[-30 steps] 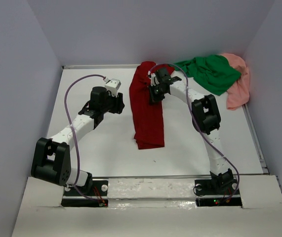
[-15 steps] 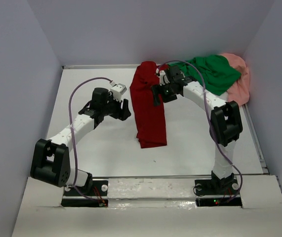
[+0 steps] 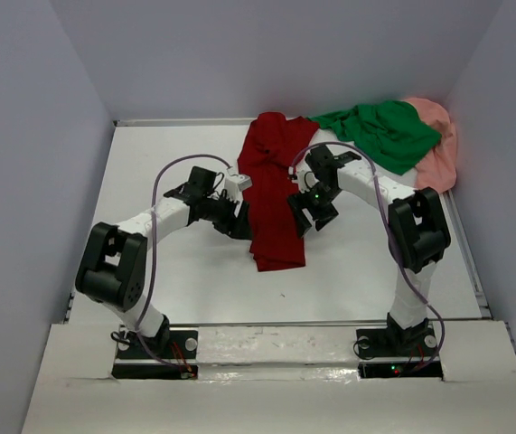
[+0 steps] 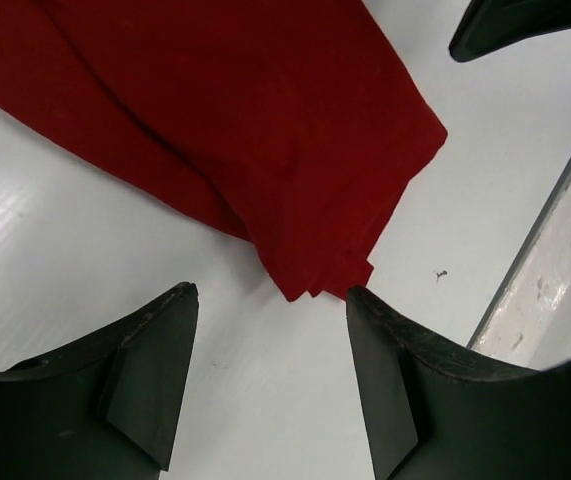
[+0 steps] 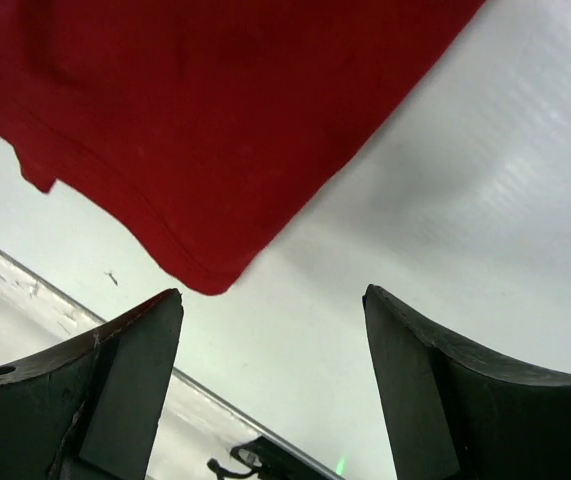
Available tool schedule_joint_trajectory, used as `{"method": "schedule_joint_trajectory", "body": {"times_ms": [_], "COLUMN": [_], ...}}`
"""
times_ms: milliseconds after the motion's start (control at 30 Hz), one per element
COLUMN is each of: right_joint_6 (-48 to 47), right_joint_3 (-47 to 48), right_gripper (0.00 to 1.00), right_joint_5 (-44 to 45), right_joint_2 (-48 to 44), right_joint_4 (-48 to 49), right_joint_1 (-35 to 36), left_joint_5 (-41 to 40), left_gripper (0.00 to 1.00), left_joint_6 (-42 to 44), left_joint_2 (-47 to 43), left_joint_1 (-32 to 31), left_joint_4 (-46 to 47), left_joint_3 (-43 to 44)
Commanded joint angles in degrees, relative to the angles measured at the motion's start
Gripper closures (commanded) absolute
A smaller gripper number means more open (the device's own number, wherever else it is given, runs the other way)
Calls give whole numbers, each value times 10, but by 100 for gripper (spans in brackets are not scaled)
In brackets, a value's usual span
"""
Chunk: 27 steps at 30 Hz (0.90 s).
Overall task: Fold and stack the t-shirts
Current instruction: Fold the tshirt
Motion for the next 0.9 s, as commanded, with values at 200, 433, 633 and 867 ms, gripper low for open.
{"method": "schedule_joint_trajectory", "body": {"times_ms": [200, 433, 633, 867], "right_joint_6": [-41, -52, -57, -55], "right_joint_3": [-21, -49, -80, -90], "right_gripper": [21, 21, 21, 21], "right_joint_5": [-60, -160, -201, -196], "right_joint_2": [2, -18, -32, -35], "right_joint_4": [-85, -75, -56, -47], "right_joint_1": [-1, -6, -6, -6], "left_joint_5": [51, 77, 89, 35], "left_gripper": [30, 30, 30, 30], "left_joint_6": [25, 18, 22, 27], "left_joint_2": [55, 78, 102, 106], "left_joint_1": [-47, -69, -87, -97], "left_joint_4": [-39, -26, -28, -51], "left_joint_3": [12, 14, 15, 11]}}
